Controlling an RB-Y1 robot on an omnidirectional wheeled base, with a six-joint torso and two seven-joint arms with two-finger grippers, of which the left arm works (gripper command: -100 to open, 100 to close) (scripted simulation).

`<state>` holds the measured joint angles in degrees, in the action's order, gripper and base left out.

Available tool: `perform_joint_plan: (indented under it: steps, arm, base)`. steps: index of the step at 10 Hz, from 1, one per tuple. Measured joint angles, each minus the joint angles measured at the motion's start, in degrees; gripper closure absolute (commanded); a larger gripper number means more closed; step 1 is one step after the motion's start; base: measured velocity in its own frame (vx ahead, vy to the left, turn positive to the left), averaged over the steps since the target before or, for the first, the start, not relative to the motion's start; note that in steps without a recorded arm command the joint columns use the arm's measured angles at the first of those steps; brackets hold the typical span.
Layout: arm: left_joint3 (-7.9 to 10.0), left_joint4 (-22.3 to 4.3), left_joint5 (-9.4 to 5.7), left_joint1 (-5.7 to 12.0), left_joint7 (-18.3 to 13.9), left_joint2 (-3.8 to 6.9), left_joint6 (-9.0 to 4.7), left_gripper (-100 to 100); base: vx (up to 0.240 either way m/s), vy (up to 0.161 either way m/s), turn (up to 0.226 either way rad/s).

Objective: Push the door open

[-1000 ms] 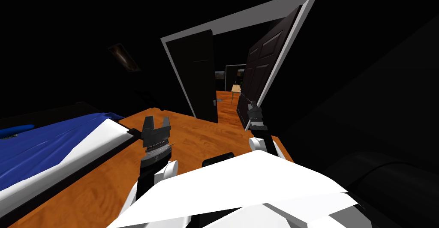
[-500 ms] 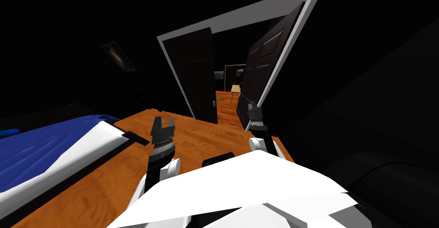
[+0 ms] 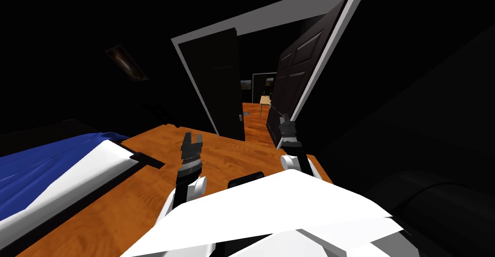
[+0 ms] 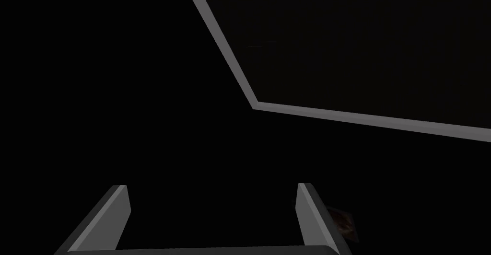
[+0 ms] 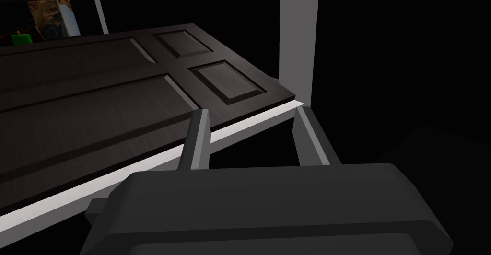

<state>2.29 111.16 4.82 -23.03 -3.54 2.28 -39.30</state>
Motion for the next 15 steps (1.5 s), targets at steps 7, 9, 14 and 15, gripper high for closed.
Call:
perform_joint_plan:
  steps: [7, 9, 14, 15]
  arm:
    - [-0.73, -10.75, 0.67, 5.16, -0.64, 1.25, -0.91, -100]
    - [-0.92, -13.75, 0.83, 6.44, -0.77, 1.5, -1.31, -100]
    - [-1.32, -20.03, 1.23, 9.49, -1.02, 1.76, -1.91, -100]
    - [-1.37, -22.02, 1.29, 10.32, -1.12, 1.91, -2.38, -100]
  base:
    - [0.084, 0.001, -0.035]
    - [0.083, -0.007, -0.049]
    - [0.061, 0.007, -0.028]
    - [0.088, -0.001, -0.051]
